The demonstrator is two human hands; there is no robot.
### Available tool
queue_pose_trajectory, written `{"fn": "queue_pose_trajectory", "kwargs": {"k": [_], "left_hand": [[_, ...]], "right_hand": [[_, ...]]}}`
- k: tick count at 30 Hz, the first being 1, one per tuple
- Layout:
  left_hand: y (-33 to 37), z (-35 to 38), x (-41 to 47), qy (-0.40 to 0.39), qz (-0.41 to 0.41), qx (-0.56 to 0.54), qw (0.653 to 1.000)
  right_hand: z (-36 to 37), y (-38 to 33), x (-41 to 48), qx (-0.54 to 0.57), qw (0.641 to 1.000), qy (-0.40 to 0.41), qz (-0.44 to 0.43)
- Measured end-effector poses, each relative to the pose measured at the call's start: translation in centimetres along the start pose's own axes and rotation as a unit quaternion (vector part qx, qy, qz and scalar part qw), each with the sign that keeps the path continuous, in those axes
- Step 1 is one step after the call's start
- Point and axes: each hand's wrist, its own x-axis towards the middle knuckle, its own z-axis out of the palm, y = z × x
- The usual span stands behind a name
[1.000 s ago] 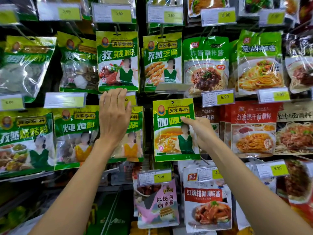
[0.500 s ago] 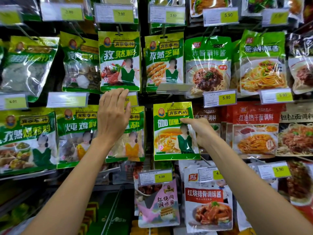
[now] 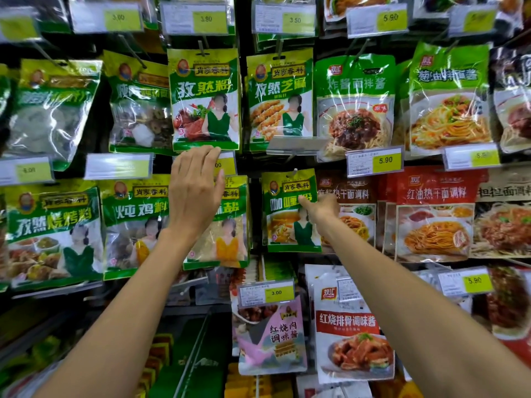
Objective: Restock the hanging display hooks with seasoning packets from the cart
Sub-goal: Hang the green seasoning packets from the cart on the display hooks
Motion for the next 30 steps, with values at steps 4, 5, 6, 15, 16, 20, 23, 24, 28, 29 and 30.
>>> {"fn": "queue_pose_trajectory", "kwargs": {"k": [4, 5, 6, 15, 16, 20, 23, 24, 28, 29, 30], "left_hand": [[1.2, -0.8, -0.3, 0.008, -0.02, 0.002, 1.0], [1.8, -1.1, -0.5, 0.014, -0.022, -0.002, 1.0], [2.7, -1.4, -0.9, 0.019, -0.021, -0.012, 1.0], [22.6, -5.0, -11.2, -0.213, -0.152, -0.412, 0.873], [25.6, -5.4, -13.0, -0.268, -0.173, -0.462, 0.828], [36.9, -7.2, -20.4, -0.419, -0.215, -0.581, 0.664], [44.2, -8.9, -26.2, -0.522, -0.217, -0.611, 0.554], [46.3, -9.5, -28.1, -0.555, -0.206, -0.611, 0.525], [53.4, -11.4, -34.8, -0.653, -0.129, -0.598, 0.447], [54.9, -11.6, -36.4, -0.673, -0.103, -0.591, 0.433], [56.2, -11.8, -38.1, -0.691, -0.083, -0.585, 0.416]], "right_hand": [[-1.6, 1.0, -1.1, -0.026, 0.998, -0.015, -0.047], [-2.5, 1.4, -1.9, -0.024, 0.998, -0.009, -0.063], [-3.6, 1.9, -2.7, -0.026, 0.997, -0.005, -0.079], [-19.4, 14.5, -15.6, -0.07, 0.991, 0.022, -0.116], [-21.2, 16.6, -17.4, -0.072, 0.993, 0.029, -0.093], [-28.3, 25.6, -24.4, -0.063, 0.993, 0.09, 0.05], [-32.8, 32.2, -30.7, -0.066, 0.968, 0.168, 0.173], [-34.0, 34.1, -32.8, -0.079, 0.955, 0.195, 0.209], [-37.3, 41.1, -40.3, -0.085, 0.884, 0.301, 0.347], [-37.8, 42.7, -41.9, -0.089, 0.864, 0.323, 0.375], [-38.2, 44.5, -43.4, -0.092, 0.845, 0.342, 0.401]]}}
